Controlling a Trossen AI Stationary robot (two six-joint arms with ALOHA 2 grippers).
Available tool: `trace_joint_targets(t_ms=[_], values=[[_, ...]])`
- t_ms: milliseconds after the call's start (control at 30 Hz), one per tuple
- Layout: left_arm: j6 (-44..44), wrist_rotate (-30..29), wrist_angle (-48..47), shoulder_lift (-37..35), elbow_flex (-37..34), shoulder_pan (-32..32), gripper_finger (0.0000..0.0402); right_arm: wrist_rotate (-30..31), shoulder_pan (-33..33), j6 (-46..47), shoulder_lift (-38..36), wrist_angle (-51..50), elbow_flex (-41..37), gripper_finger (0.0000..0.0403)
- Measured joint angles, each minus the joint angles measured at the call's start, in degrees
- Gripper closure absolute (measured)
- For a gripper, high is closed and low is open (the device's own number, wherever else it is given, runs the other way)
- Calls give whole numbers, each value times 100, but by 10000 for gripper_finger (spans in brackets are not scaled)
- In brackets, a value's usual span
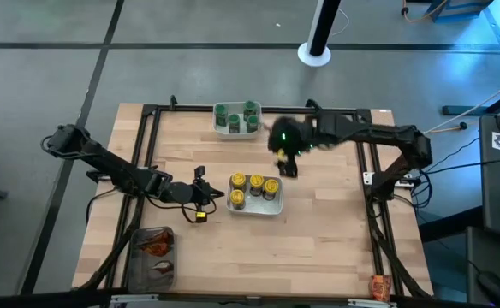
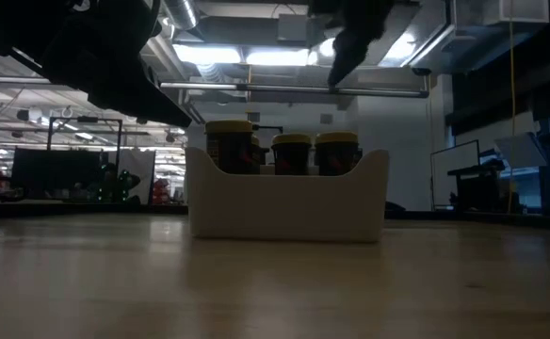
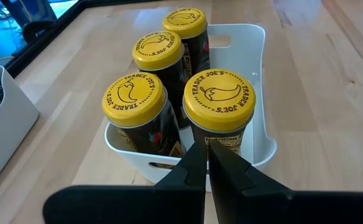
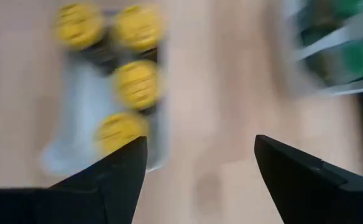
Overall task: Sort spices by type
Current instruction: Put the top orange seasoning pack into the black bin
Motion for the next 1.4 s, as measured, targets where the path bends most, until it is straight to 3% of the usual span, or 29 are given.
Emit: trace_joint_targets(t_ms=[267,433,1000,1233,1400], values=[[-117,2,0,0,0,2,399,233,1461,1829,-72,-1167,0,107],[-32,2,0,0,0,4,399,554,2172,2748,-72,-1338,0,107],[-471,2,15,0,0,-2,399,975,3610,4548,-72,-1846,1,107],[-442,2,55,0,0,-2,399,167,4386,7029,-72,-3028,2,107],[-462,0,44,0,0,-16,399,-251,5081,8535,-72,-2847,2,107]])
